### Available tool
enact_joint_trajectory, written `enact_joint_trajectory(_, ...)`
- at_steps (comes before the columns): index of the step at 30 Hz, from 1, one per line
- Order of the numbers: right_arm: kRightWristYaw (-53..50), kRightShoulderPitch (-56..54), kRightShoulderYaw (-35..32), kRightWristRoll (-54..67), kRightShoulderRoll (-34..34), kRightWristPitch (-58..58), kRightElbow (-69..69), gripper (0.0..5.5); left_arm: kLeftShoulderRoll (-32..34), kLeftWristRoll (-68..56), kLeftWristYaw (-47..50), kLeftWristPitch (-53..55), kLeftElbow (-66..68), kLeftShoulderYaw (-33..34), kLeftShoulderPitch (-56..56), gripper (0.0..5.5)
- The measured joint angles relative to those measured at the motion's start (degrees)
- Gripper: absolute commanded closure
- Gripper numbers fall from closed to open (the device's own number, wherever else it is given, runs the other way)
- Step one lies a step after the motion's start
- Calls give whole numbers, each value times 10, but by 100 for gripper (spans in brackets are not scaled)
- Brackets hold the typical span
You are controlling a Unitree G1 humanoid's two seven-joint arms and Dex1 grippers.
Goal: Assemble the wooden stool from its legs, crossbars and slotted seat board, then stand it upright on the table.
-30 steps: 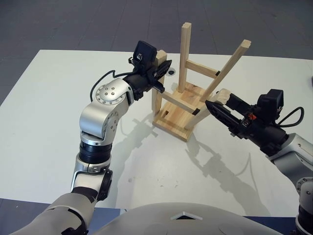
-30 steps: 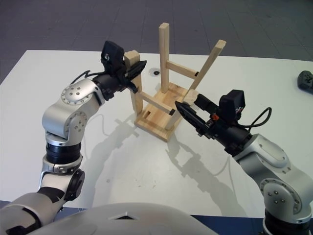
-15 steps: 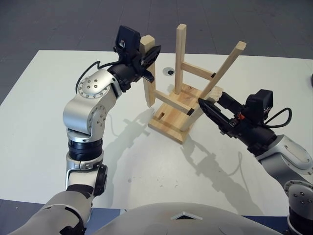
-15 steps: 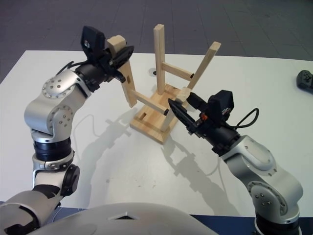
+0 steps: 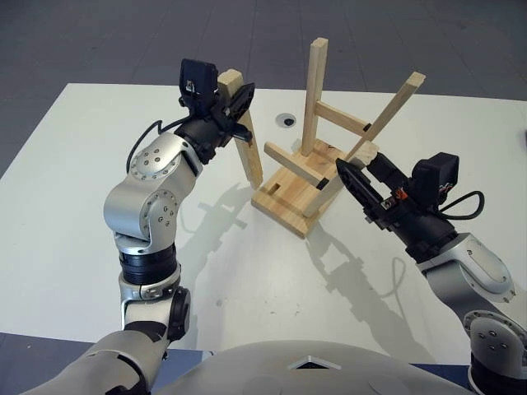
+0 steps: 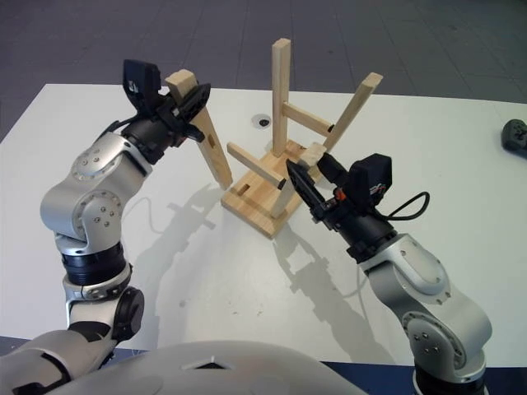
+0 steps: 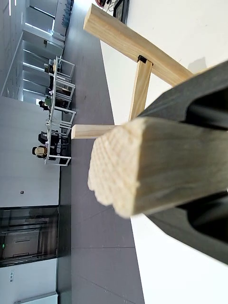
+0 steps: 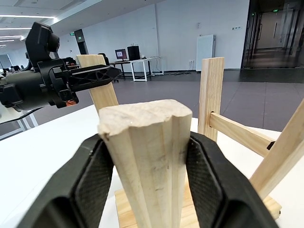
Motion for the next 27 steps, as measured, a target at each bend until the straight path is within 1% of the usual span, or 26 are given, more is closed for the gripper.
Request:
enact_joint_trajectory(5,0,-1,8,-8,6,-3,0,328,1,1,-10,-29,17,-9,-1,444)
enact_joint_trajectory(13,0,-6,19,-19,10,-6,1,328,3,24,-21,-76,50,-47,1,444)
enact_joint_trajectory(27,2,-7,21,-22,14,-6,3,328,17,31,-33,-87,54,-75,12,444)
